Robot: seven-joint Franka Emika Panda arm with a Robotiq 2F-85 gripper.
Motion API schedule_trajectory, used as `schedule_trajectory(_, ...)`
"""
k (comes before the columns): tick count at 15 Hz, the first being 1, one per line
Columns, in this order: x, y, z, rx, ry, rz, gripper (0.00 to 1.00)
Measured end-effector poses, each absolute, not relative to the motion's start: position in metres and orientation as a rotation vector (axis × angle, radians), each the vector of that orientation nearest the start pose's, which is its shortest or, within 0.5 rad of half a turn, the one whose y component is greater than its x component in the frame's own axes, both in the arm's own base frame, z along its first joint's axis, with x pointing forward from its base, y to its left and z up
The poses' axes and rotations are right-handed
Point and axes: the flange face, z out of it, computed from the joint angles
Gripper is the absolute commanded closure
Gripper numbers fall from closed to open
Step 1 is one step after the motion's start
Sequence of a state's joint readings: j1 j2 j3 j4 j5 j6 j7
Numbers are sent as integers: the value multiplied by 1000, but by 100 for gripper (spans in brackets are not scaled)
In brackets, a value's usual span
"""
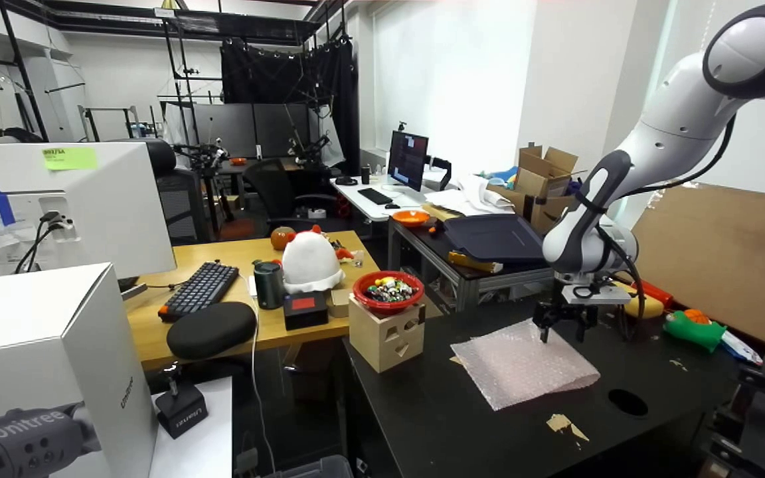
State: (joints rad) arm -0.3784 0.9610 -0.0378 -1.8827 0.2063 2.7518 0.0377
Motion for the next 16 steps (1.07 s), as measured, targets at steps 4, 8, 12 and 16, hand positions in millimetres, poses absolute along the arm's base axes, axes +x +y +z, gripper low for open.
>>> schedule_trajectory(4, 516, -236, -13, -2921, 785, -9, 0)
schedule_trajectory(8, 511, -231, -14, -2892, 672, -60, 0)
schedule_trajectory(12, 505, -233, -16, -2862, 652, -66, 0)
schedule_trajectory(16, 499, -235, -22, -2835, 650, -64, 0)
